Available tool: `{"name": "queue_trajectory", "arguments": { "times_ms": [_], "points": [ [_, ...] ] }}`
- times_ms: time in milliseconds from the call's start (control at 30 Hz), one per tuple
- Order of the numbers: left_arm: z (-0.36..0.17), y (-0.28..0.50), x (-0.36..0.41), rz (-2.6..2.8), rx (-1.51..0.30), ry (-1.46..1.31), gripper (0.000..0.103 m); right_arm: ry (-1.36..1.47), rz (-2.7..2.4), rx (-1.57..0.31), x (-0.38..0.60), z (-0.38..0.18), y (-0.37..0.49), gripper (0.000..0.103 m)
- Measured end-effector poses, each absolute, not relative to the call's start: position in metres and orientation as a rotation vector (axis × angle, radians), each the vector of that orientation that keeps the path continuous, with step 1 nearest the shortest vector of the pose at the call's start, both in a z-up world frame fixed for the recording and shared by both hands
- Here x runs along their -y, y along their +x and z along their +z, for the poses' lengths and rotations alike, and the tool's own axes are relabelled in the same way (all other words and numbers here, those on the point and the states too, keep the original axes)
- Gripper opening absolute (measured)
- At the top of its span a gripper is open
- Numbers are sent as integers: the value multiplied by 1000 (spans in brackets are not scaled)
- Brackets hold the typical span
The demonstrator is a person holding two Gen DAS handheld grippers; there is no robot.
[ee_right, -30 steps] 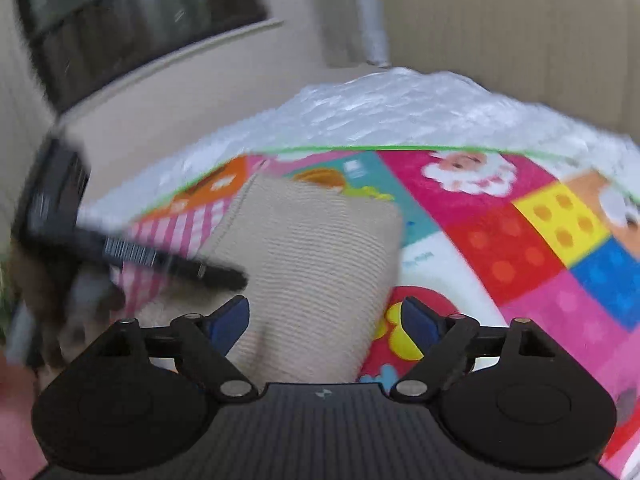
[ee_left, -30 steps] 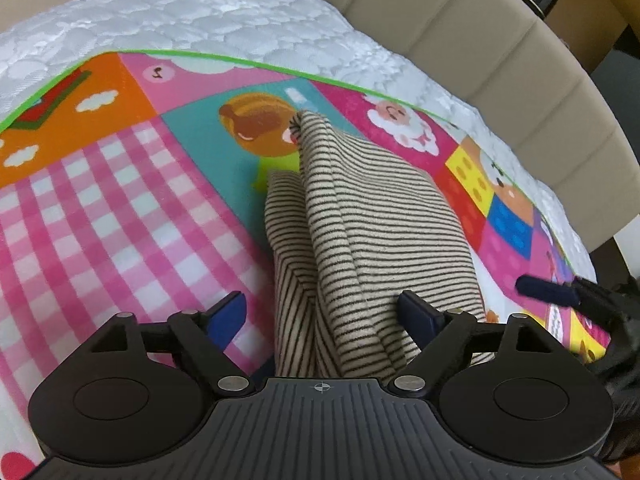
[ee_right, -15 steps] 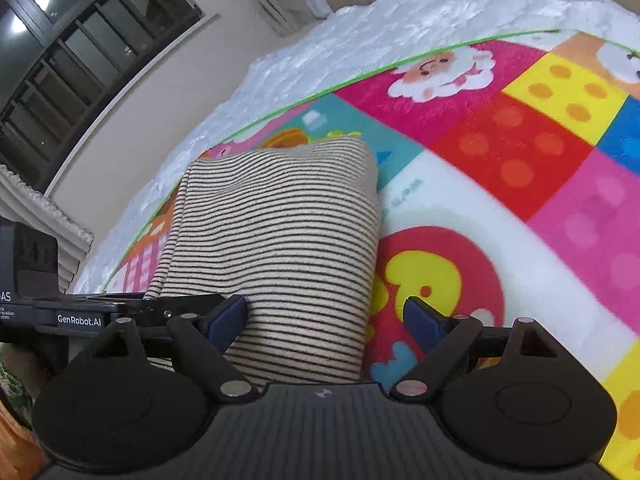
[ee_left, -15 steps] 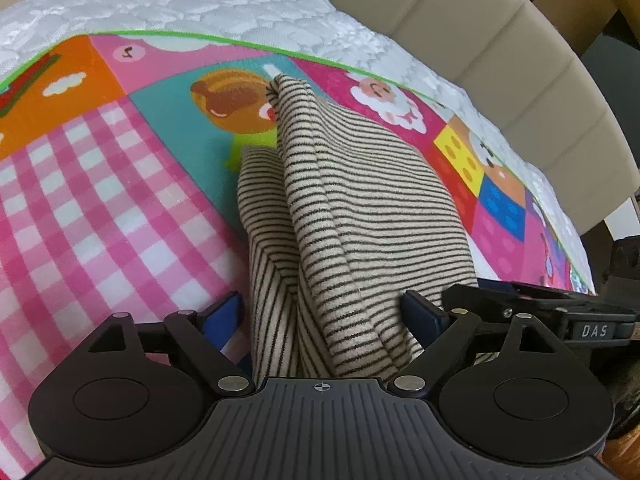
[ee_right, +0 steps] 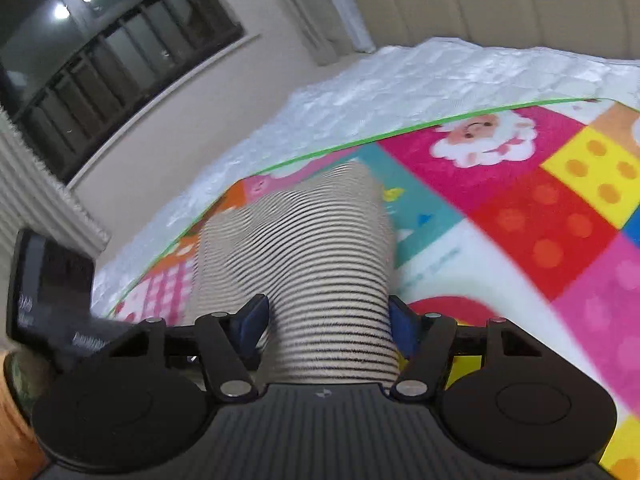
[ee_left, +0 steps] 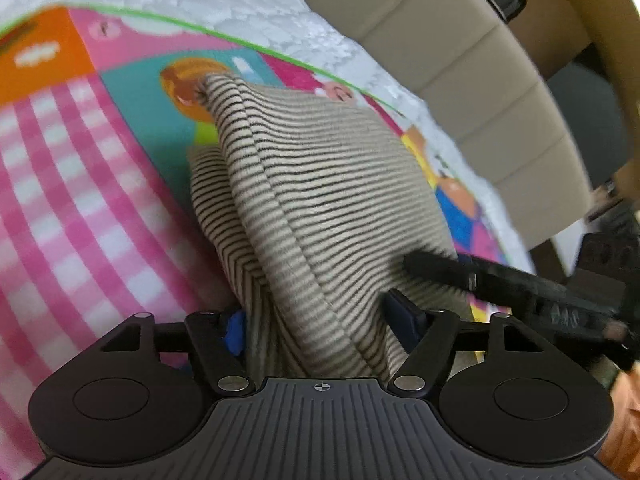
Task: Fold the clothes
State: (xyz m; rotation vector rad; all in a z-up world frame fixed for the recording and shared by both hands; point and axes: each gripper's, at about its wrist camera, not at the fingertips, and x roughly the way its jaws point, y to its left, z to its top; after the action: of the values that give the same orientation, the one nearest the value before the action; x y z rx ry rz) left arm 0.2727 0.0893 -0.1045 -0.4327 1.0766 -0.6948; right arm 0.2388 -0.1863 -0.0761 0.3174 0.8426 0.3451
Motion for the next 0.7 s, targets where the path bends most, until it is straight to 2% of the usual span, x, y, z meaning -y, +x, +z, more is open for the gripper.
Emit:
{"name": "queue_trajectory", "arguments": {
  "times_ms": [133, 267, 400, 567, 700],
  "points": [
    [-93, 273, -96, -660, -1032, -423, 71, 252, 297, -857, 185, -82, 239, 65],
    [-74, 273, -117, -619, -937, -468, 71, 272, 289, -855, 186, -85, 233, 72],
    [-76, 272, -116, -632, -966, -502, 71, 260, 285, -851, 187, -83, 225, 76],
    [-69, 261, -95, -685, -954, -402, 71, 100, 283, -664, 171, -51, 187, 76],
    [-56, 262, -97, -708, -895, -444, 70, -102, 388, -541, 123, -32, 149, 76]
  ]
}}
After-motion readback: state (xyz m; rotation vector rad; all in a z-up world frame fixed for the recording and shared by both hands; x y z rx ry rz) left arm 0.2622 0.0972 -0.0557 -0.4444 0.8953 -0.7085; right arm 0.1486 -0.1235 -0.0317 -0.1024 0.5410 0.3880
